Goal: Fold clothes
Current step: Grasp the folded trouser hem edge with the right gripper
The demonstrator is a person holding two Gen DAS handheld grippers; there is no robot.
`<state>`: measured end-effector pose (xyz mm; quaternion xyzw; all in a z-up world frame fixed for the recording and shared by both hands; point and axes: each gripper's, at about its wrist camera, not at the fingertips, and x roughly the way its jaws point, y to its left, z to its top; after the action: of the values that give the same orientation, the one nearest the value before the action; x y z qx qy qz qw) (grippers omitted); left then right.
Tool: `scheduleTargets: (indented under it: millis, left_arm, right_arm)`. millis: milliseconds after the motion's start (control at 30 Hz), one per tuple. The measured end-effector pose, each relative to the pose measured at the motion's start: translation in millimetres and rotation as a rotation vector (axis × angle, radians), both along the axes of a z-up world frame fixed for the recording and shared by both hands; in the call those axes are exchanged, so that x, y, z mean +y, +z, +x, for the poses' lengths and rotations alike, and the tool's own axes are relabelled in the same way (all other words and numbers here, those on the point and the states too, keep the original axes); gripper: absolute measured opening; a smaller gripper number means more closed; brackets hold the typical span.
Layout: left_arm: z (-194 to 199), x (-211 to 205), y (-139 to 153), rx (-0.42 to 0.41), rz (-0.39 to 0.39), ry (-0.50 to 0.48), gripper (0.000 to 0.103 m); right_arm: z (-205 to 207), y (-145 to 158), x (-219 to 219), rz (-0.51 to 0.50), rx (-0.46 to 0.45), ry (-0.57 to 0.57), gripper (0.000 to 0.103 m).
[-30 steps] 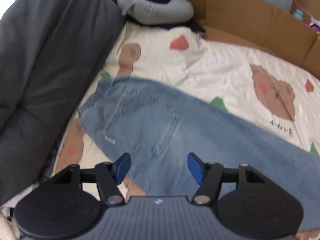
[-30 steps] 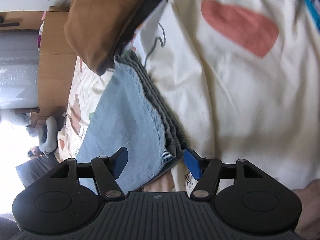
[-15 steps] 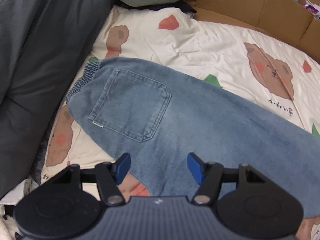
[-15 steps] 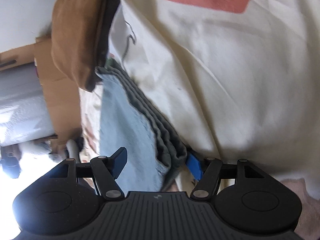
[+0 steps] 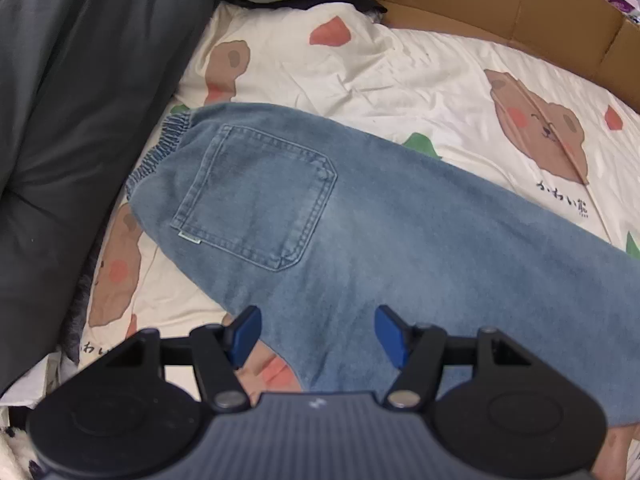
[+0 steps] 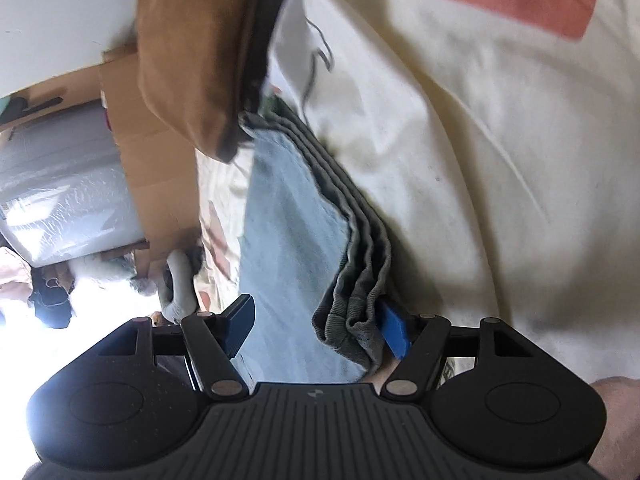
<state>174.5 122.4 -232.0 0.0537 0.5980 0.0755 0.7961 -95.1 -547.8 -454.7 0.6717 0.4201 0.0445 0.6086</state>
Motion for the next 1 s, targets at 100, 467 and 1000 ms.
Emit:
scheduleTargets:
  millis: [100,467,1000]
  left_arm:
    - [0.4,0.3,0.7,0.003,0.007,0.001,0.066]
    - [-1.7,-0.3,-0.1,0.012,0.024,-0.008,0.066]
    - [-18.1,-4.1,-21.8,0.046,0.019,0.001,0.066]
  right_arm:
    - [3.0,-5.3,7.4,0.017,0.018,0.049,0.070]
    - [24.4,-6.9,-1.7,-0.011,-0.003,0.090,0.069]
    - [67.3,-2.0,-14.6,-0.107,-0.029,0.248,0.069]
